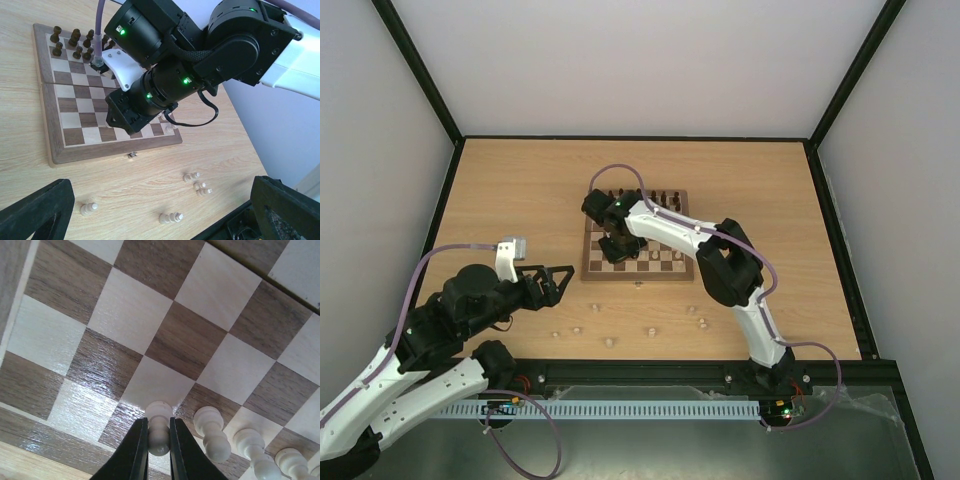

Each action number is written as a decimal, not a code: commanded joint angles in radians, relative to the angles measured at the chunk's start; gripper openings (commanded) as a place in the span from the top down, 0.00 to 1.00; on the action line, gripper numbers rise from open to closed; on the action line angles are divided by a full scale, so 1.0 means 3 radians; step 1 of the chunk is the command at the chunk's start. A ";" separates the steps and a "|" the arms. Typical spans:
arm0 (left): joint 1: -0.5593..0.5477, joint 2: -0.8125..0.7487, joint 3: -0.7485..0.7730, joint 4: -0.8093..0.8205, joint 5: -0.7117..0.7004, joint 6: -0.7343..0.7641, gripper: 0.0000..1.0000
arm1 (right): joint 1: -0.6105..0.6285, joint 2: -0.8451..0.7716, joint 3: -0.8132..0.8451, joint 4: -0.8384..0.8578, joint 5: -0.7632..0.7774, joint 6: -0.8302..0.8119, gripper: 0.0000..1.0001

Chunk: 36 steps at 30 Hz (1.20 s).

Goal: Set up the chess pieces on the board
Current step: Place the chess piece on the chessboard.

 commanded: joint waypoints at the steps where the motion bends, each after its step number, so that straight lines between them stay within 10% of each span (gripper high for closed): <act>1: -0.0009 0.0005 0.0017 -0.0056 0.0019 0.0016 0.00 | -0.0008 0.0052 0.0108 -0.0124 -0.0051 -0.0069 0.94; 21: -0.0009 0.0031 0.0023 -0.0054 0.0004 0.0019 0.01 | -0.0030 0.0159 0.0217 -0.0140 -0.0057 -0.0091 0.93; 36: -0.0009 0.0046 0.0032 -0.0049 -0.0006 0.0029 0.00 | -0.0031 0.0040 0.0280 -0.0126 0.0014 -0.0081 0.70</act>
